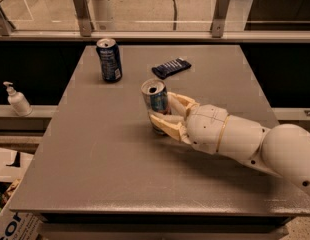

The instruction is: Place redbull can upright

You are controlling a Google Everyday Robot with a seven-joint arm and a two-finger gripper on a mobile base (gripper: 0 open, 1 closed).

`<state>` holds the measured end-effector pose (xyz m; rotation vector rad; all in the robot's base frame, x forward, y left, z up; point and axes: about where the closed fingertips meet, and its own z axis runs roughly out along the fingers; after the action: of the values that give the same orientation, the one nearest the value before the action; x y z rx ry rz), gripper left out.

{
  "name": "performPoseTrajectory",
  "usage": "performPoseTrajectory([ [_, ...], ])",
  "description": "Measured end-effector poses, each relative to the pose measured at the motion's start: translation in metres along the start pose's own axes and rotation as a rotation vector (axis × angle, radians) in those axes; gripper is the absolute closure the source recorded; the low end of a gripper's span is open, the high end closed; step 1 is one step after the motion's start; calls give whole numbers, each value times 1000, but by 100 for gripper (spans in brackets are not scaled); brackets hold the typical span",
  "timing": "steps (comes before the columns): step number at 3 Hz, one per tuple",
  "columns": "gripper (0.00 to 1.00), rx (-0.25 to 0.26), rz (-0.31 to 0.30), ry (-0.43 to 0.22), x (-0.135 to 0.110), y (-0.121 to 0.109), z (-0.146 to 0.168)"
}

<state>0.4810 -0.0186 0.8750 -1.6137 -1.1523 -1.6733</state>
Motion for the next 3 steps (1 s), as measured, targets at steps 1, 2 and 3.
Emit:
performPoseTrajectory([
  [1,35,-10,-9,-21,-8,-1,-6],
  [2,13,-9,-9,-21,-8,-1,-6],
  [3,0,-23,-32,-48,-14,1,-19],
])
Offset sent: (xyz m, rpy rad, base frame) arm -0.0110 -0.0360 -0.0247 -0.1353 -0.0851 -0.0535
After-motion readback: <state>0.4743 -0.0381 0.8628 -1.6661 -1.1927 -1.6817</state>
